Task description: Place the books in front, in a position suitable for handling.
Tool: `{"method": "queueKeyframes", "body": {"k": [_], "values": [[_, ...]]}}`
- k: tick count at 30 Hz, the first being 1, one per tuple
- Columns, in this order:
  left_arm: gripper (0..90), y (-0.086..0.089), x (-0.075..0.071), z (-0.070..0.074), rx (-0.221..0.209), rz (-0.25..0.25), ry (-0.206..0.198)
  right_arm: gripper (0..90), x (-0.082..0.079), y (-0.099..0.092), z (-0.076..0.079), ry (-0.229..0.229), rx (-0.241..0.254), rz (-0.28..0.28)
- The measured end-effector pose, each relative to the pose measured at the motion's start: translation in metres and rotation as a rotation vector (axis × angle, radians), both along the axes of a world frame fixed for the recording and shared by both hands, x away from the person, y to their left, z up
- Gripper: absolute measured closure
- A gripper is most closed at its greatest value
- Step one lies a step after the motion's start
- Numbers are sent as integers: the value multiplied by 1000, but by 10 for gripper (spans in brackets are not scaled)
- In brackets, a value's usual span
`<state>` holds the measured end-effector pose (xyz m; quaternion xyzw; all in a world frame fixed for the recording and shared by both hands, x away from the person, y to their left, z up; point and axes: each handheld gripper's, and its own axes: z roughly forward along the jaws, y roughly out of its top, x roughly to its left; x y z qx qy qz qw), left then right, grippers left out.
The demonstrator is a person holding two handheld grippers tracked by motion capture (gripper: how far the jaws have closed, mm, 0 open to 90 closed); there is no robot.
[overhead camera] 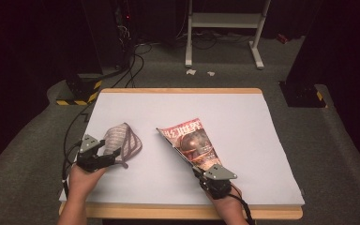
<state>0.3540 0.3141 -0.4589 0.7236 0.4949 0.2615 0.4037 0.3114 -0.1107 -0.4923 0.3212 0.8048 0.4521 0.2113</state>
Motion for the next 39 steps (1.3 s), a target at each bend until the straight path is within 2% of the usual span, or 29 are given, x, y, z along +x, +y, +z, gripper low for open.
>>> {"method": "queueKeyframes", "body": {"k": [1,2,5,9,11,14,16,24,31,35,39], "values": [[233,0,0,0,0,0,0,845,0,0,0,-1,-2,-1],[230,7,6,-7,-8,17,24,845,0,0,0,-2,-3,-1],[227,12,17,-21,-27,30,92,845,0,0,0,-1,-1,1],[246,11,27,-34,2,61,145,845,0,-1,0,1,2,4],[254,8,31,-39,15,60,170,845,1,-1,0,6,5,5],[296,5,35,-44,23,58,195,845,1,-1,0,8,5,7],[383,4,35,-45,0,43,206,845,1,-1,0,5,4,8],[687,0,31,-47,-15,-20,188,845,1,-1,0,6,-1,8],[736,3,28,-46,-35,-39,180,845,1,-1,0,9,4,9],[737,2,22,-41,-26,-46,140,845,2,-1,0,15,12,6],[737,5,14,-32,-77,-71,89,845,2,0,1,10,2,6]]}}
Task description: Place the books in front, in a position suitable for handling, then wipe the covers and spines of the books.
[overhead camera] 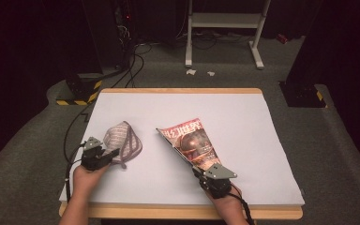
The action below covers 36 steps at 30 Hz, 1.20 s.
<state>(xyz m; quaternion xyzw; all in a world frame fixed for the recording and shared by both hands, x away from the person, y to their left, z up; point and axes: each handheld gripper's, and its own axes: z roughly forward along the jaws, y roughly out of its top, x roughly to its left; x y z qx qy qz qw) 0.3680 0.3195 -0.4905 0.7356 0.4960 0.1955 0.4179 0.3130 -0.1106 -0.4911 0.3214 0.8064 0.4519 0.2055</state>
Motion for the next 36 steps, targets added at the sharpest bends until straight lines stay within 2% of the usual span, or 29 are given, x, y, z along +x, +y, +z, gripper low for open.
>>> {"method": "queueKeyframes", "body": {"k": [1,2,3,4,8,12,13,14,17,23,24,27,28,36], "values": [[737,0,0,0,0,0,0,845,0,0,0,0,0,0],[737,1,-3,4,-42,-12,-16,845,1,-1,1,-4,3,1],[737,1,-4,6,-51,-17,-22,845,1,-1,1,-1,8,-2],[737,1,-4,6,-51,-17,-22,845,1,-1,1,-2,11,-2],[738,-13,-14,25,-72,-60,-98,845,1,-1,0,-4,5,4],[738,-23,-21,37,-106,-106,-136,845,1,-2,0,-4,8,6],[738,-23,-21,37,-106,-106,-136,845,1,-2,0,-4,7,6],[738,-29,-23,41,-122,-131,-142,845,1,-2,0,-8,2,8],[737,-37,-26,45,-151,-165,-154,845,1,-2,0,-5,5,8],[738,-52,-32,52,-144,-206,-177,845,1,-2,0,-3,10,5],[738,-56,-35,56,-166,-227,-188,845,0,-1,-1,-2,9,7],[737,-63,-39,62,-176,-247,-205,845,0,-2,0,-7,6,8],[737,-70,-43,68,-183,-274,-222,845,0,-3,0,-5,9,9],[737,-97,-52,85,-255,-368,-245,845,-2,-4,0,-7,9,19]]}}
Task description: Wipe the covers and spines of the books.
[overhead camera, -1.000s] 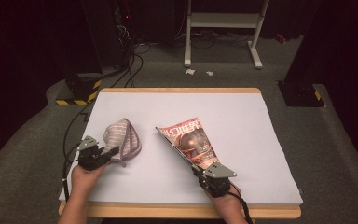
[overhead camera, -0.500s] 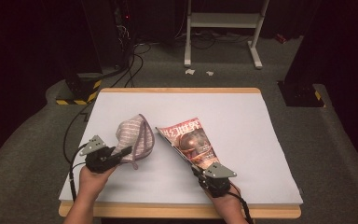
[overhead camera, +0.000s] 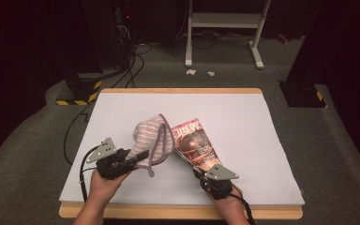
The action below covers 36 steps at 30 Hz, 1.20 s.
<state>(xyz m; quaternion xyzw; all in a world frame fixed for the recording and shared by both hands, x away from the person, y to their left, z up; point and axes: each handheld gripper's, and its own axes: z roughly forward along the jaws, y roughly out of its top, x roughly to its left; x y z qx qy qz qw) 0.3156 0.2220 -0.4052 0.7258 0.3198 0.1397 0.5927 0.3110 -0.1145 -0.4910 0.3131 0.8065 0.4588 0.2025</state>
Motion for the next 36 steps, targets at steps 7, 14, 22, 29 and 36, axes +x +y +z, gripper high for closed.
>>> {"method": "queueKeyframes", "body": {"k": [7,14,22,29,36], "values": [[736,-31,12,-5,-10,-64,32,845,-1,0,0,0,-2,3],[735,-48,36,-31,79,-39,99,845,-4,0,0,0,-3,6],[736,-47,57,-56,169,14,156,845,-7,0,0,5,-1,2],[735,-32,80,-70,206,102,184,845,-9,1,-1,9,-5,7],[733,-15,106,-85,246,219,214,845,-12,0,-1,13,-11,9]]}}
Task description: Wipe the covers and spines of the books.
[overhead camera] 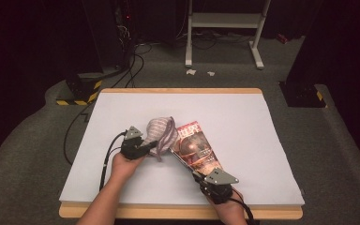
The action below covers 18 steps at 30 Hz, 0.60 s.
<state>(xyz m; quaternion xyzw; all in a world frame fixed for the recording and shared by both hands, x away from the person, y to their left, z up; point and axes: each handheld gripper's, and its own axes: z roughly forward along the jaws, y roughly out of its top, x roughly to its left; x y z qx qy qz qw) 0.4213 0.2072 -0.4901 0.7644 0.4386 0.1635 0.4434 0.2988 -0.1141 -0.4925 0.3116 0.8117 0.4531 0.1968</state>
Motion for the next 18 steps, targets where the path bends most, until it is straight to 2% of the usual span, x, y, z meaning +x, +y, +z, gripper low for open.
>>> {"method": "queueKeyframes", "body": {"k": [3,7,12,18], "values": [[733,3,5,-4,-2,4,16,845,0,0,0,-6,-3,3],[738,0,3,-5,-4,-12,23,845,0,0,-1,-4,-2,1],[741,-7,-10,-2,-36,-67,12,844,0,0,-1,-4,0,-2],[741,-25,-33,7,-60,-154,-31,845,0,1,-1,-2,6,-6]]}}
